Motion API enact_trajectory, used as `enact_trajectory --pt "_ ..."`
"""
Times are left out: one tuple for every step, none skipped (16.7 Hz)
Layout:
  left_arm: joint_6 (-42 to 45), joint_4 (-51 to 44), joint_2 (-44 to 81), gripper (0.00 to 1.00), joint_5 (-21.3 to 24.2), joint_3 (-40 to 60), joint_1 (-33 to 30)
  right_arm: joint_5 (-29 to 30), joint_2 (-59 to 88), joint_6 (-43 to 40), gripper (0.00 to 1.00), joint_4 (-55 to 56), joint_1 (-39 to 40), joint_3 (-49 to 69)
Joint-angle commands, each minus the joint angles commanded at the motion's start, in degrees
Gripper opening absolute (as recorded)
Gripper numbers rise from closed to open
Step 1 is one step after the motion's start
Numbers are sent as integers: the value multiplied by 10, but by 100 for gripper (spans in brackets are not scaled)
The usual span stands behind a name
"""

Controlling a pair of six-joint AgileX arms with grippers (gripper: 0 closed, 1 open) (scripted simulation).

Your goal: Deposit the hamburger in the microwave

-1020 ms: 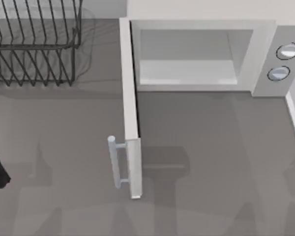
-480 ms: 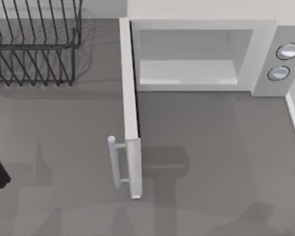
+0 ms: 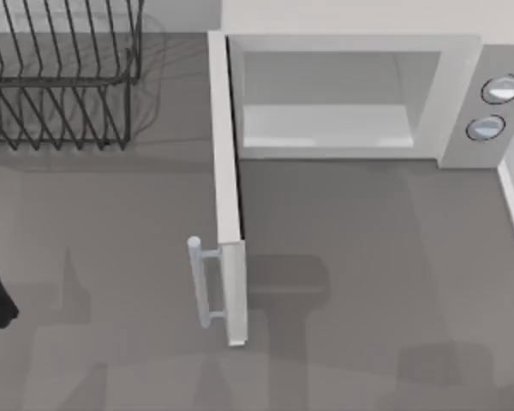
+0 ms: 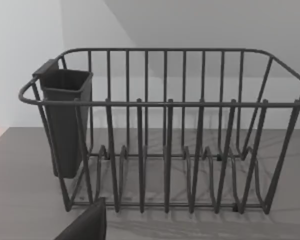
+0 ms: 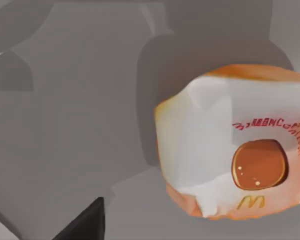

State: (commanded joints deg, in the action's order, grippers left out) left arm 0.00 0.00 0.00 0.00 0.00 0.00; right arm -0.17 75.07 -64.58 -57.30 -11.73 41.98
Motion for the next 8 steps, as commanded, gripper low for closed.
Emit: enact_trajectory --pt "0 0 0 100 0 0 0 0 0 0 100 0 0 0" --pt "0 0 0 100 0 0 0 0 0 0 100 0 0 0" --pt "0 0 0 100 0 0 0 0 -2 1 100 2 3 -2" --pt "0 0 0 100 0 0 0 0 -1 1 100 3 3 -3" --pt "0 0 0 100 0 0 0 0 3 1 100 10 2 -7" --pt "0 0 0 100 0 0 0 0 10 2 100 23 2 -15" --pt "0 0 0 100 0 0 0 0 20 3 100 43 2 -25" --pt "0 0 0 100 0 0 0 0 32 3 100 67 2 -37"
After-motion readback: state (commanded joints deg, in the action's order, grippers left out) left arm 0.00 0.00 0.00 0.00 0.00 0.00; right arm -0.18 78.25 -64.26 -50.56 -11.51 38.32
